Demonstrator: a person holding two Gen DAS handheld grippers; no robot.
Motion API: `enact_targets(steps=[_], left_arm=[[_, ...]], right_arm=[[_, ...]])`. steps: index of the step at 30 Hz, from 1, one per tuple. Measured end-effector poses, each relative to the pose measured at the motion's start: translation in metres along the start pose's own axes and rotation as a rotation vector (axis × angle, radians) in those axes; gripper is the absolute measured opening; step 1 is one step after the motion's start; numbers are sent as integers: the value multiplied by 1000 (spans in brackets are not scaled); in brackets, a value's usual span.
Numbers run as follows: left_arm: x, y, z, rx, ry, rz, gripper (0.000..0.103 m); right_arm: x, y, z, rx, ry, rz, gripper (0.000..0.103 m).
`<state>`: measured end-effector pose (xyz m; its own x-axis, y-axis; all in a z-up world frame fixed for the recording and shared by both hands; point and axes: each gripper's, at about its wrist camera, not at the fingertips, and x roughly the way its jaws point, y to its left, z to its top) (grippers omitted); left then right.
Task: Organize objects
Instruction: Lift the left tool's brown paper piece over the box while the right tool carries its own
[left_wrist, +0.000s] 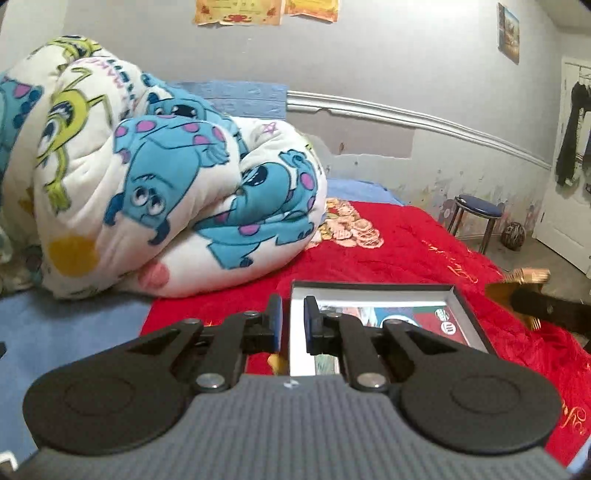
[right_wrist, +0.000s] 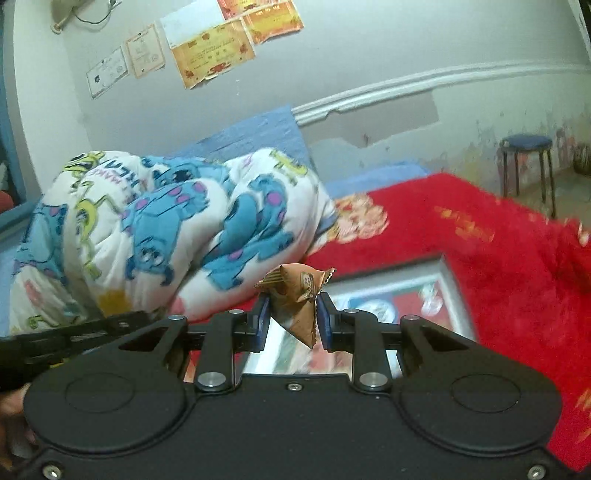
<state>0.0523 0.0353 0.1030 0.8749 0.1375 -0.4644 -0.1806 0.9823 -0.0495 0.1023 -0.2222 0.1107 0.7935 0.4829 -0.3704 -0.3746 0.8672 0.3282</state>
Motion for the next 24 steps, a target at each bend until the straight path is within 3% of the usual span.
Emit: enact_targets(steps=[4,8,9,11,12,17,22,24], left_arm=[[29,5,-8,-6,55,-16,16],[53,18,-26,-30,138,-33,27],[58,21,-28,-18,148,-18,34],[66,30,-33,26,181,9,64],[67,36,-38,35,181,23,67],[83,44,-75,-39,339,30,67],[105,19,-100,73,425,50,70],[117,15,-110,113,474,78,52]], right_arm=[[31,-21,16,29,24,-10,26],[59,-40,9,48,64,-6,26],[65,-46,4,57,78,-11,26],[75,-57,-6,83,108,-20,26],[77,-62,-12,95,117,-23,26],[73,-83,-44,181,180,-43,26],[65,-86,-57,217,205,-15,26],[63,-84,-56,192,190,-18,26]])
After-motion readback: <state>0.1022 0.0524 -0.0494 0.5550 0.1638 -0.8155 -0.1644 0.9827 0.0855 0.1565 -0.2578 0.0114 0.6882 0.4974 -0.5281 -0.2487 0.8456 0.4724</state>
